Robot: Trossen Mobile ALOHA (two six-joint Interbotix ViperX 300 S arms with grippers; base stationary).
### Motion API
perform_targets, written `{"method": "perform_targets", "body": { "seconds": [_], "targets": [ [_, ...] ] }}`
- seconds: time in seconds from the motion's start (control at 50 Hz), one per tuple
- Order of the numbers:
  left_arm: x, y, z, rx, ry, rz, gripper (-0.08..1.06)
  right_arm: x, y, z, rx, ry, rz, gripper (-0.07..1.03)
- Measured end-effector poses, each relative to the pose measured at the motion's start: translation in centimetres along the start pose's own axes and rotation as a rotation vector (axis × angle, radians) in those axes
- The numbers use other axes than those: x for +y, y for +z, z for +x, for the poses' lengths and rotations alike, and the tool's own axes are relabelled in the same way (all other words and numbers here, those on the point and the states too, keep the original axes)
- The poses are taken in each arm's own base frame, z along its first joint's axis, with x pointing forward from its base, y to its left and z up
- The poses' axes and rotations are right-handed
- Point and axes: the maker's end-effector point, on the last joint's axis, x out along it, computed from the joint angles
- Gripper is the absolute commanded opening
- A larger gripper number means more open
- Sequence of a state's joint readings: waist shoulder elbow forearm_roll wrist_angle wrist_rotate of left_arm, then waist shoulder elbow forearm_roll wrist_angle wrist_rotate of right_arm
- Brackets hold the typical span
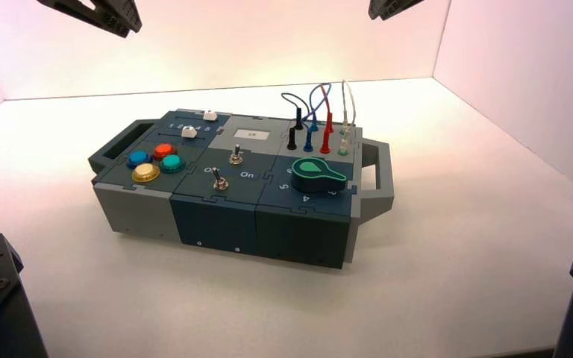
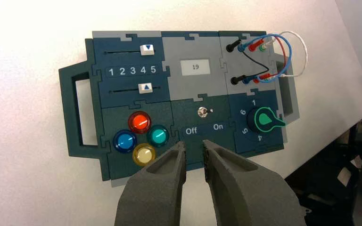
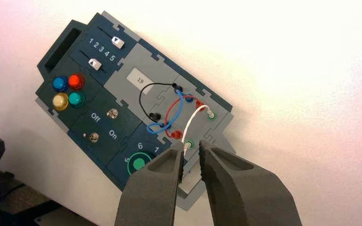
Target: Move the right gripper to the left.
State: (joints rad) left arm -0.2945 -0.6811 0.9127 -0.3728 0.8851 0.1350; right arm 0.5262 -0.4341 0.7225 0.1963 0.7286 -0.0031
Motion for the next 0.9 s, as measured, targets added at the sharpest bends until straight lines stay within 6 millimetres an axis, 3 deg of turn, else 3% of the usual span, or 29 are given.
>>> {"method": "perform_targets", "body": {
  "seconds": [0.62, 0.9],
  "targets": [
    [0.25, 0.03, -0.06, -0.002, 0.010, 0.001, 0.22, 0.00, 0.00, 0.00, 0.000, 0.000, 0.000, 0.20],
    [0.33, 0.02, 0.00, 0.000, 0.012, 0.000, 0.22, -0.08, -0.05, 0.09, 0.004, -0.002, -0.007, 0.00]
  ]
}}
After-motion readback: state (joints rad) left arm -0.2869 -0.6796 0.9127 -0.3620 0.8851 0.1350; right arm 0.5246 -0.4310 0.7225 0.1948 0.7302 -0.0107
